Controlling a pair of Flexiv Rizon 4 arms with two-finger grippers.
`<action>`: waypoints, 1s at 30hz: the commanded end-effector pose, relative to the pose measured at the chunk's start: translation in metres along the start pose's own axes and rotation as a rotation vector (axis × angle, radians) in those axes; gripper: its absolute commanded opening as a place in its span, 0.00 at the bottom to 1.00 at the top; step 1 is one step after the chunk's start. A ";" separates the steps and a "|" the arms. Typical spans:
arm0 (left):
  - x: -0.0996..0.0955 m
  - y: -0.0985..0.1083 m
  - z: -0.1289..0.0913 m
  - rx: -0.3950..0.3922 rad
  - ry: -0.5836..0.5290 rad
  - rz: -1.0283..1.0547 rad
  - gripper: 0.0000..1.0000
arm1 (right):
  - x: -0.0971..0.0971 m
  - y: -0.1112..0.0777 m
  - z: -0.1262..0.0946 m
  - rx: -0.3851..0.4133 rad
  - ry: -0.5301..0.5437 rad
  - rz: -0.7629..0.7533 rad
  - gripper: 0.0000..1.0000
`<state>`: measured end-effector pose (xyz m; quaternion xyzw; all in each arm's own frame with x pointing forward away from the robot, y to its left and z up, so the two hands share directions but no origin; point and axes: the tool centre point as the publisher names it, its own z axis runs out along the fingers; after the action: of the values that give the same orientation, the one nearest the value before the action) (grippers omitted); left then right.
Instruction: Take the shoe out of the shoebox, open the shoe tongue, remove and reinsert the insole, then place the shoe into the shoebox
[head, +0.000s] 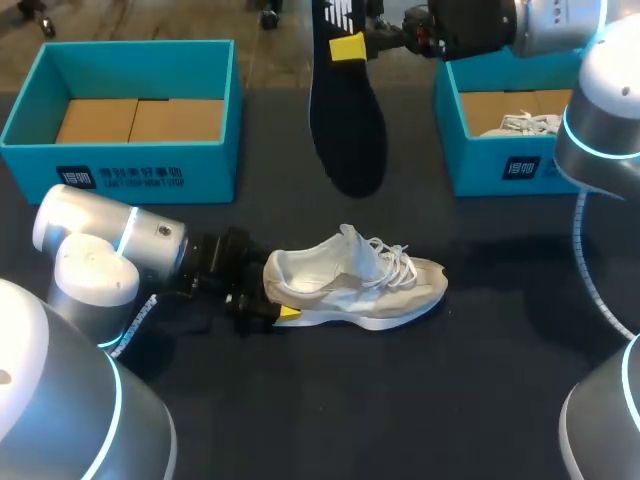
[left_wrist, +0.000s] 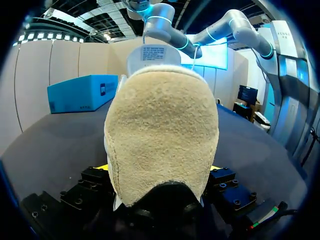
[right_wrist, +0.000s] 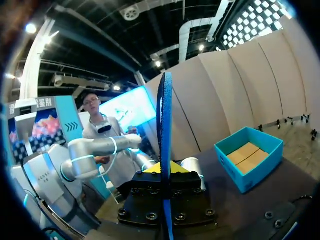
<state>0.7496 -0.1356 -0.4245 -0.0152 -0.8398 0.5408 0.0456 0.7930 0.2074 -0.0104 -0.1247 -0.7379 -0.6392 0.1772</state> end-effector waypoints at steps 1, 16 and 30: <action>-0.001 0.004 0.002 -0.003 0.002 -0.001 0.00 | 0.000 0.000 0.001 0.001 -0.001 0.001 0.00; -0.001 0.004 0.002 -0.003 0.002 -0.001 0.00 | 0.077 0.011 -0.009 0.052 -0.014 0.234 0.00; -0.001 0.004 0.002 -0.003 0.002 -0.001 0.00 | 0.130 0.002 -0.019 0.030 -0.128 0.277 0.00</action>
<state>0.7496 -0.1356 -0.4245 -0.0152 -0.8398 0.5408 0.0456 0.6997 0.1956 0.0501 -0.2349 -0.7349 -0.5845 0.2511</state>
